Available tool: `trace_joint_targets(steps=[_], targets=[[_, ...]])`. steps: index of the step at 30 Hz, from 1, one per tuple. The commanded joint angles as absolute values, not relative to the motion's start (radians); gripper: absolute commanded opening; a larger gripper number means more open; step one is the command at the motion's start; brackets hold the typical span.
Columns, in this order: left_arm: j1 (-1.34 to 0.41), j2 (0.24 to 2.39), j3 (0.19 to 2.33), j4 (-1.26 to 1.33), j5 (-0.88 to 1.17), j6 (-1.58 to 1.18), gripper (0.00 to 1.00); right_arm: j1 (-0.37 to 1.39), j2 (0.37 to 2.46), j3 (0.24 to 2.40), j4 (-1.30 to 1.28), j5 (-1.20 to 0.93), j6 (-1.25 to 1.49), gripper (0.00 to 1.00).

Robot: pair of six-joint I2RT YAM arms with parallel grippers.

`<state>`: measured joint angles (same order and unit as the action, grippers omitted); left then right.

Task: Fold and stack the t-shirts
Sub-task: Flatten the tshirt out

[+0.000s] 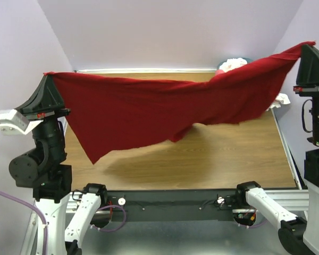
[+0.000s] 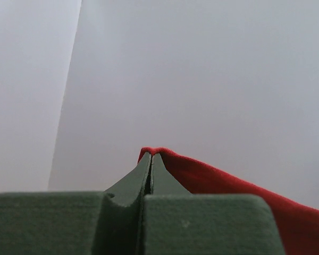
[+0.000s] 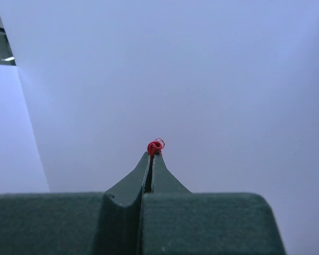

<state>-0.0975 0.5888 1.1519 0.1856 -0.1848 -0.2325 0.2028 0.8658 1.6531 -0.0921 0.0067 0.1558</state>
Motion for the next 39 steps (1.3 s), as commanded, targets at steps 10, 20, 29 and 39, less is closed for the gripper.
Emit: trace_joint_targets(steps=[10, 20, 29, 39], targets=[[-0.094, 0.881, 1.141, 0.298, -0.11, -0.212, 0.0, 0.198, 1.012, 1.588, -0.115, 0.09, 0.15, 0.0], [-0.092, 1.101, 1.241, 0.341, -0.163, -0.173, 0.0, 0.198, 1.328, 1.747, -0.084, 0.14, 0.133, 0.0], [-0.092, 0.84, 1.151, 0.373, -0.164, -0.187, 0.0, 0.198, 1.251, 1.778, -0.084, 0.08, 0.144, 0.01], [-0.092, 0.491, 1.1, 0.322, -0.186, -0.16, 0.0, 0.198, 1.062, 1.755, -0.086, 0.078, 0.146, 0.01]])
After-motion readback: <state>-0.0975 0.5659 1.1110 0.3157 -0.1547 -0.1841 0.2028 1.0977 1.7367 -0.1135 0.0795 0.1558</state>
